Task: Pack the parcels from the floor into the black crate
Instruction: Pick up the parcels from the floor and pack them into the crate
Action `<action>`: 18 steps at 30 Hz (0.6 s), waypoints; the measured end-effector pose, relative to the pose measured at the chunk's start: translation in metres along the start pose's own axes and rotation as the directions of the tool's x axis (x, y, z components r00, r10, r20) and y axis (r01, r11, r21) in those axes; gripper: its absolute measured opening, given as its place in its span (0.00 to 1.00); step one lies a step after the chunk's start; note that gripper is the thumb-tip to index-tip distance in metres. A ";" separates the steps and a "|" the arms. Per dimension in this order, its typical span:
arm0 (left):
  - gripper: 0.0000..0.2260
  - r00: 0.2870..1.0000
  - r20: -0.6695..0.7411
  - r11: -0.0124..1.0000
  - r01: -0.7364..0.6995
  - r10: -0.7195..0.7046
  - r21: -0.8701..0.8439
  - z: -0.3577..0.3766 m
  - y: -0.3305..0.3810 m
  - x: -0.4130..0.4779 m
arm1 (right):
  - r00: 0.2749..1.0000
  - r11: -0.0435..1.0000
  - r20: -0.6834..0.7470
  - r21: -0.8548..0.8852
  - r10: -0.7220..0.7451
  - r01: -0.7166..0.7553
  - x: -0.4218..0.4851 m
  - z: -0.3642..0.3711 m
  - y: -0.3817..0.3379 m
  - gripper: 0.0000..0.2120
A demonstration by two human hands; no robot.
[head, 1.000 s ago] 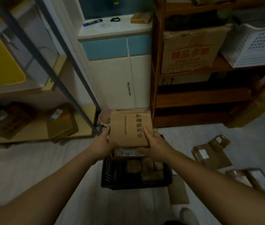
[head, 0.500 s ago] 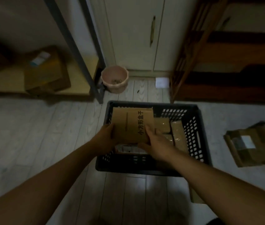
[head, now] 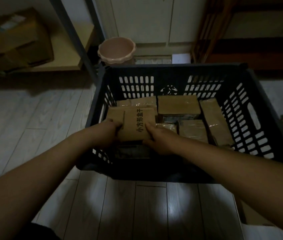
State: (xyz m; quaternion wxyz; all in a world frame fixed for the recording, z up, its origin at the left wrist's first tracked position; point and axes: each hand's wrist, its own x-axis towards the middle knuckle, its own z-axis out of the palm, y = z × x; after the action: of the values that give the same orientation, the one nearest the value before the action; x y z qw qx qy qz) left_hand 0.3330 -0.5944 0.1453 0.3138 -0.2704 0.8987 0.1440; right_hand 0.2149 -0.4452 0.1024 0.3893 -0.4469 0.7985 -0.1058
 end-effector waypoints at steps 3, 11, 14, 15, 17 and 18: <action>0.23 1.000 -0.001 0.993 0.002 -0.002 0.118 -0.006 0.007 -0.007 | 1.000 0.996 -0.011 0.085 -0.016 0.017 -0.010 -0.010 0.001 0.33; 0.28 0.995 -0.089 0.964 -0.009 0.034 0.266 0.000 0.001 -0.012 | 0.999 0.901 -0.033 0.433 -0.019 0.032 -0.007 -0.022 0.013 0.30; 0.32 0.995 -0.088 0.947 -0.014 0.044 0.321 0.004 0.000 -0.010 | 1.000 0.881 0.006 0.473 0.011 -0.013 0.001 -0.023 0.008 0.38; 0.32 0.996 -0.077 0.940 -0.023 0.053 0.340 0.006 0.000 -0.008 | 1.000 0.882 0.023 0.471 0.017 -0.025 0.004 -0.021 0.007 0.41; 0.32 0.996 -0.053 0.932 -0.043 0.066 0.360 0.010 0.000 -0.007 | 0.999 0.896 0.044 0.442 0.023 -0.041 0.010 -0.015 0.005 0.46; 0.33 0.997 -0.047 0.927 -0.043 0.065 0.373 0.011 0.000 -0.007 | 0.999 0.904 0.040 0.426 0.020 -0.035 0.011 -0.014 0.006 0.47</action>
State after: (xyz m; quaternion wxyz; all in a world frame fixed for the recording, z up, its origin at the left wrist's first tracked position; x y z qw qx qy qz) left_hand 0.3431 -0.5869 0.1411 0.3287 -0.1854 0.9256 -0.0281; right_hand 0.1982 -0.4535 0.1026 0.4929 -0.3413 0.7554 -0.2646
